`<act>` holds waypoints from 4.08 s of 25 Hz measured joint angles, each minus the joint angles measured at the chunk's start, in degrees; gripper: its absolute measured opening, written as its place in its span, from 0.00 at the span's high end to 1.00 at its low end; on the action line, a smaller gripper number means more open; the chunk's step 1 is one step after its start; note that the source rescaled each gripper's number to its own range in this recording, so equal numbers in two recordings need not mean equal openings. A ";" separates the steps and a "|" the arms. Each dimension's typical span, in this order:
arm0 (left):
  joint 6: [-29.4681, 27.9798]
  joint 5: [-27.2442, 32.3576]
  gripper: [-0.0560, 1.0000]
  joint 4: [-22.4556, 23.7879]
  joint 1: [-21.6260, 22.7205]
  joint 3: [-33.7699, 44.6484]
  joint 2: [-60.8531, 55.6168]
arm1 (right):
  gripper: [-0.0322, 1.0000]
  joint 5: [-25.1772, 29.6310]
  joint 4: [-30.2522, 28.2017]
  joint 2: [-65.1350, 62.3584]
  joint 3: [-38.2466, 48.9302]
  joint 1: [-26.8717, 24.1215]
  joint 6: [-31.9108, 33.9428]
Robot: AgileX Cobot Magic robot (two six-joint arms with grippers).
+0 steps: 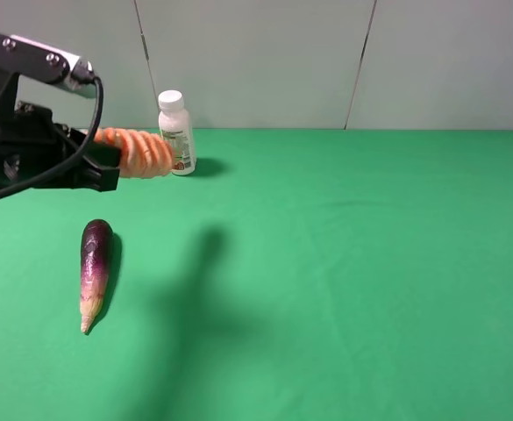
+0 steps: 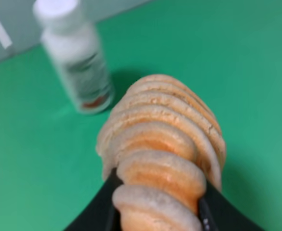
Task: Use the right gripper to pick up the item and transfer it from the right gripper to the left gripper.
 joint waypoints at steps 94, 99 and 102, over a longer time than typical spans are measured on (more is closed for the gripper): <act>-46.84 -59.38 0.00 43.24 15.82 -3.16 49.02 | 0.00 -0.10 0.00 0.00 0.00 0.00 0.00; -46.84 -50.33 0.00 42.37 15.82 -3.08 40.69 | 0.00 -0.10 0.00 0.00 0.00 0.00 0.00; -46.84 -41.32 0.00 42.20 15.77 -3.15 34.73 | 0.00 -0.10 0.00 0.00 0.00 0.00 0.00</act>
